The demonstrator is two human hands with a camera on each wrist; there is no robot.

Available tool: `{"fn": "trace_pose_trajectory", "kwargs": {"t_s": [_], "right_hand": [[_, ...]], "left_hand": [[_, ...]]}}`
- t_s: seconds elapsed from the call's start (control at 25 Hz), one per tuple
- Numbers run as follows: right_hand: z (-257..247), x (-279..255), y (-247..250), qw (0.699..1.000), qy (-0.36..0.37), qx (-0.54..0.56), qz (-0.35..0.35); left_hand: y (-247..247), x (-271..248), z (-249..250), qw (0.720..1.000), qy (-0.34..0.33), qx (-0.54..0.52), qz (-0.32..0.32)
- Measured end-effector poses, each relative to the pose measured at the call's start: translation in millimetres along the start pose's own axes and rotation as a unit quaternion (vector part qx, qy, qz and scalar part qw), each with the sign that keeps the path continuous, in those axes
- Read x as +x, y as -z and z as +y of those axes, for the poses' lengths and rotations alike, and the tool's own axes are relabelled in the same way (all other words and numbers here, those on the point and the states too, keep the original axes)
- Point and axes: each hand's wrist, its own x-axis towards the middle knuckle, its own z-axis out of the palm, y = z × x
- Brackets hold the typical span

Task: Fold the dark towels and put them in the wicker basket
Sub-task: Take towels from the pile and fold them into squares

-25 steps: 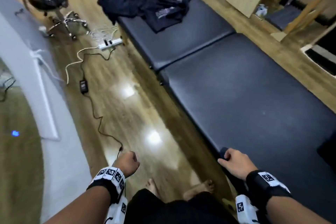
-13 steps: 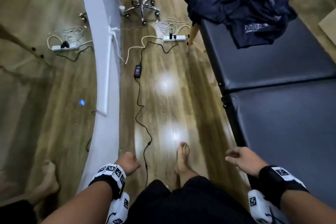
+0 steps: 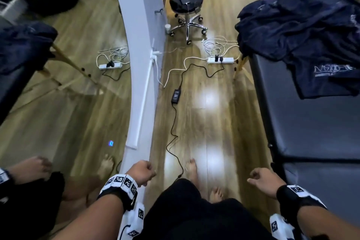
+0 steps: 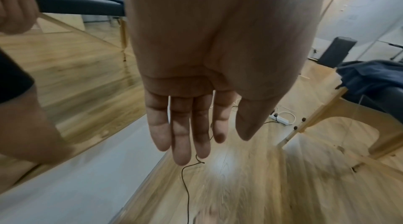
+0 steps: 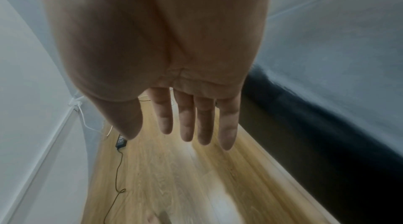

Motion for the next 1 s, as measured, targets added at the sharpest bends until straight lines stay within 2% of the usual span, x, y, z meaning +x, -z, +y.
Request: {"fn": "trace_pose_trajectory", "kwargs": {"t_s": [0.2, 0.28, 0.52, 0.64, 0.84, 1.0], "right_hand": [[-25.8, 42.2, 52.6, 0.998, -0.007, -0.015, -0.055], [-46.7, 62.4, 83.6, 0.998, -0.018, -0.026, -0.050], [-111.3, 115.2, 177.4, 0.997, -0.056, 0.010, 0.050], [-134.7, 128.9, 211.4, 0.995, -0.064, 0.046, 0.062], [-138.0, 153.7, 268.3, 0.994, -0.058, 0.055, 0.080], [-121.6, 185.6, 327.4, 0.977, -0.061, 0.109, 0.172]], "left_hand": [[47.4, 77.2, 47.8, 0.998, -0.015, -0.002, -0.056], [77.6, 118.7, 76.9, 0.998, -0.030, -0.006, -0.063], [157.8, 198.8, 185.4, 0.992, -0.104, 0.033, -0.069], [183.2, 230.2, 240.8, 0.982, -0.142, 0.092, -0.083], [195.8, 280.1, 339.9, 0.962, -0.208, 0.141, -0.104], [197.0, 302.2, 447.1, 0.936, -0.274, 0.200, -0.092]]}}
